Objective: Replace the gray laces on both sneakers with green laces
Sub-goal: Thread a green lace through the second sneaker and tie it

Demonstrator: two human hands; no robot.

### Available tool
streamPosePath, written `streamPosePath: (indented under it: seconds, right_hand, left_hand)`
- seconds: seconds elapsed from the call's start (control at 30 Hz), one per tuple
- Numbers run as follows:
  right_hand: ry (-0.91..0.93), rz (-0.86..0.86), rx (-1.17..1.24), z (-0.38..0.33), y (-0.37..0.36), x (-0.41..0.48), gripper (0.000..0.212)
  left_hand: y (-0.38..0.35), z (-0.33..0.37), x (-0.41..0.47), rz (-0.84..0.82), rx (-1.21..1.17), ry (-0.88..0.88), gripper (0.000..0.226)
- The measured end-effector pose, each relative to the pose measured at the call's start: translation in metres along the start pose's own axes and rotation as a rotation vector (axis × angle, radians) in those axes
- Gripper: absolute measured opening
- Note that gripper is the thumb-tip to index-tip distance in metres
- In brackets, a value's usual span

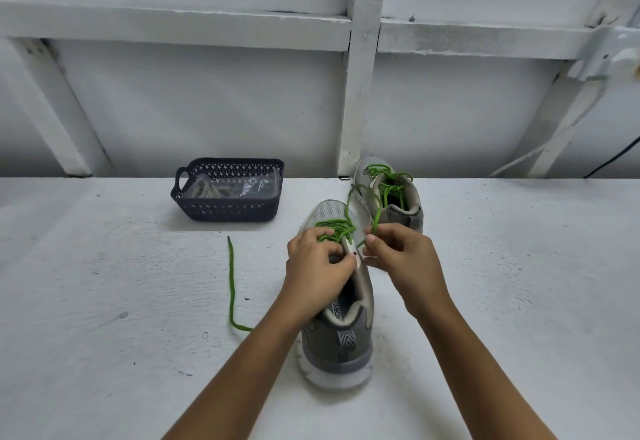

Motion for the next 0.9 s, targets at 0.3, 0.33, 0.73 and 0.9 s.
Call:
streamPosePath:
  seconds: [0.3,0.33,0.73,0.9]
  right_hand:
    - [0.067,0.031,-0.103,0.004,-0.003,-0.002,0.025]
    - [0.077,0.030,-0.113,0.004,-0.003,-0.002,0.025]
    - [0.137,0.116,-0.188,0.016,-0.003,-0.013,0.010]
    - [0.157,0.118,-0.230,0.020,-0.005,-0.014,0.012]
  left_hand:
    - [-0.003,-0.002,0.002,0.007,0.002,-0.007,0.014]
    - [-0.003,-0.002,0.002,0.010,0.002,-0.010,0.015]
    - [-0.001,-0.005,-0.001,-0.024,0.042,-0.089,0.022]
    - [-0.001,-0.004,0.001,-0.033,0.049,-0.087,0.021]
Point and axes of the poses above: each hand's wrist, its own x-axis towards the middle knuckle, its own y-axis out of the back of the hand, z = x × y, the point moved 2 cm from there along x, towards the middle knuckle, and after that the axes turned 12 degrees about z, right-handed, at the moved point
